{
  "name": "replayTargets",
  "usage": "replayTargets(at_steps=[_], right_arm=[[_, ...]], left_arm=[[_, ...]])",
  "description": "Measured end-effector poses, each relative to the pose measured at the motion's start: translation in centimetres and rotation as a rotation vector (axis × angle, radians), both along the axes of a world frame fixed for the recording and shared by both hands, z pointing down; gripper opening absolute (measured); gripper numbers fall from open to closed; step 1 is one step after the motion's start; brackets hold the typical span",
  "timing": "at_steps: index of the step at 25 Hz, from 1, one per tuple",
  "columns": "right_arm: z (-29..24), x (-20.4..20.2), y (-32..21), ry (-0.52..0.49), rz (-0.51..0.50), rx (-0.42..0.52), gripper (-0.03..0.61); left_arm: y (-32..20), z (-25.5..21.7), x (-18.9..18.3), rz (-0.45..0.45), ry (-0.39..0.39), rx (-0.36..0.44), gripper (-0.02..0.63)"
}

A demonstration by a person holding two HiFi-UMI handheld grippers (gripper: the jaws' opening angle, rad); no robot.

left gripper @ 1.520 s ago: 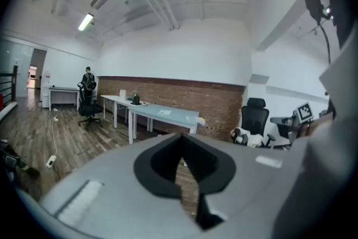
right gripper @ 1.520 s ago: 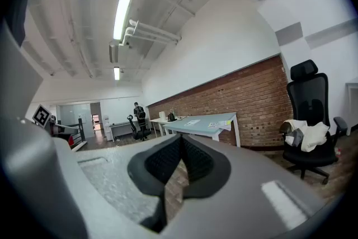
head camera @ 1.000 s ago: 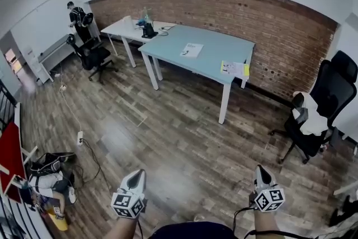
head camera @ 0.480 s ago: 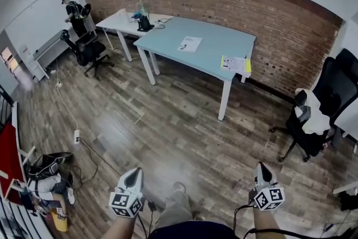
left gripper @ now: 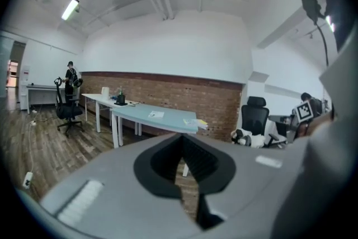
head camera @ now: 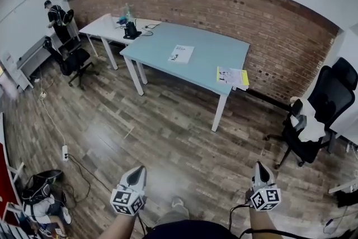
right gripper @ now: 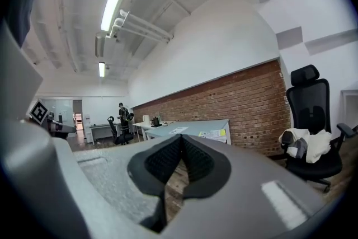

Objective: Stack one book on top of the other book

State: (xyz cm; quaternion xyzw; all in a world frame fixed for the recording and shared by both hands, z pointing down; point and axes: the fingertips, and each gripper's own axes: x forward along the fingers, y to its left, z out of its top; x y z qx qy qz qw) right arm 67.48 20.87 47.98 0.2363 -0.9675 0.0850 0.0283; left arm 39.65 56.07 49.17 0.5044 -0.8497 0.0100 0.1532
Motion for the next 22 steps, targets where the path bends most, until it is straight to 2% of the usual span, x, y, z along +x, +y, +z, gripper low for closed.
replayTargets(at_steps=[5,10,14,17,22], right_arm=[[0.8,-5.8,-0.8,0.011,0.029,-0.023,0.002],[0.0,-11.1,-0.7,-0.034,0.04,-0.051,0.003],[0.5,-13.6,-1.0,-0.009,0.007,-0.094,0.003],[1.8,-15.0,-3.0,0.017,0.029,-0.122,0.002],[2.8,-20.5,-6.0,0.018,-0.01,-0.135,0.002]], left_arm=[[-1.4,-0.3,-6.4,0.026,-0.015,0.011,0.005],[-1.8,0.4,-11.6,0.036,-0.022,-0.006,0.005],[-2.3,1.6,-13.5,0.039,0.005,-0.02,0.005],[-3.1,2.1,-14.4,0.037,0.021,-0.013,0.005],[-4.1,2.7,-17.9,-0.015,0.032,-0.013,0.005]])
